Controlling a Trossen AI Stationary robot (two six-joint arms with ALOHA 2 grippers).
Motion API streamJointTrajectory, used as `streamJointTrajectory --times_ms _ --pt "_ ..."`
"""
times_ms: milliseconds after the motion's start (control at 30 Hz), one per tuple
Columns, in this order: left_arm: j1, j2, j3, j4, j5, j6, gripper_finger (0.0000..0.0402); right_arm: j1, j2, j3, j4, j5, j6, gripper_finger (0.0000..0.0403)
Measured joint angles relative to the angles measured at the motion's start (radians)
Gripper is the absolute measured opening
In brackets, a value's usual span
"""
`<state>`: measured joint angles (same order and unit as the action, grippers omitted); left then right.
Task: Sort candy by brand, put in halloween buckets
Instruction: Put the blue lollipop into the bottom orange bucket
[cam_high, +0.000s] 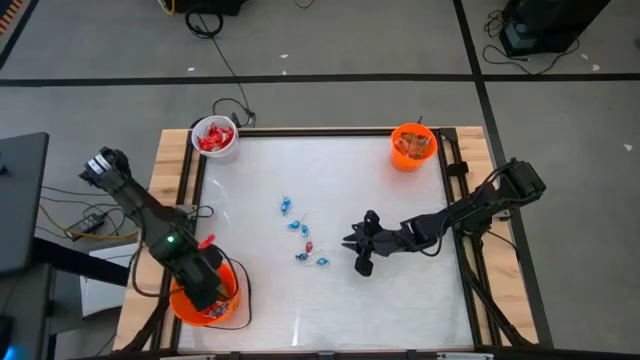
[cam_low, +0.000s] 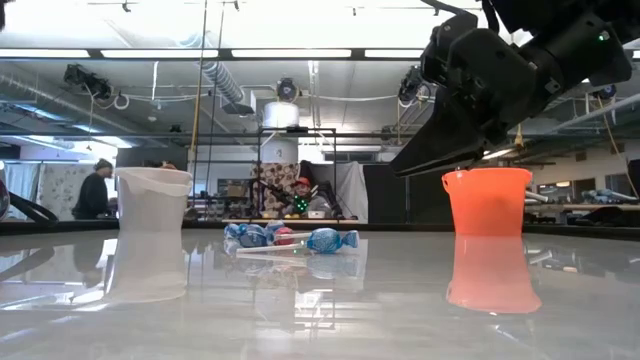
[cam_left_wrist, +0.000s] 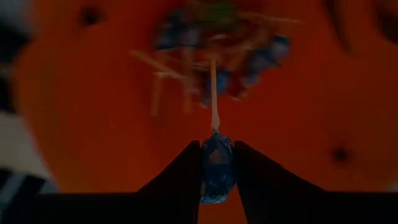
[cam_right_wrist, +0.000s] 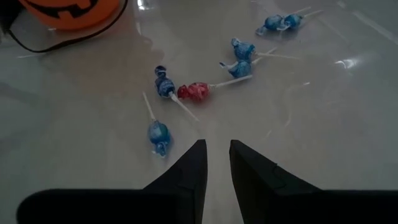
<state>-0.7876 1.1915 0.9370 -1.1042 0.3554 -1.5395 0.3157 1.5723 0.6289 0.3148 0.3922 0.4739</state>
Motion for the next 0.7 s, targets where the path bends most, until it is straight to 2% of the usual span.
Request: streamJointTrajectory --times_ms 100,233,467,567,700 --pt "0.002 0.000 -0.037 -0.008 0.002 -0.107 0.0095 -0.018 0.000 0.000 0.007 -0.023 -0.021 0.0083" --pt "0.001 0.000 -0.036 -0.002 -0.029 -0.115 0.0109 -0.060 0.000 0.000 0.006 -0.055 -0.047 0.0083" --pt "0.000 -0.001 0.048 -0.010 -0.058 -0.114 0.0121 -0.089 0.000 0.000 -0.019 -0.110 -0.062 0.0083" --pt "0.000 -0.001 0.086 -0.020 -0.105 -0.104 0.0122 -0.090 0.000 0.000 -0.019 -0.112 -0.065 0.0083" --pt "0.004 -0.001 0.119 -0.013 -0.232 -0.022 0.0122 -0.090 0.000 0.000 -0.020 -0.132 -0.074 0.0083"
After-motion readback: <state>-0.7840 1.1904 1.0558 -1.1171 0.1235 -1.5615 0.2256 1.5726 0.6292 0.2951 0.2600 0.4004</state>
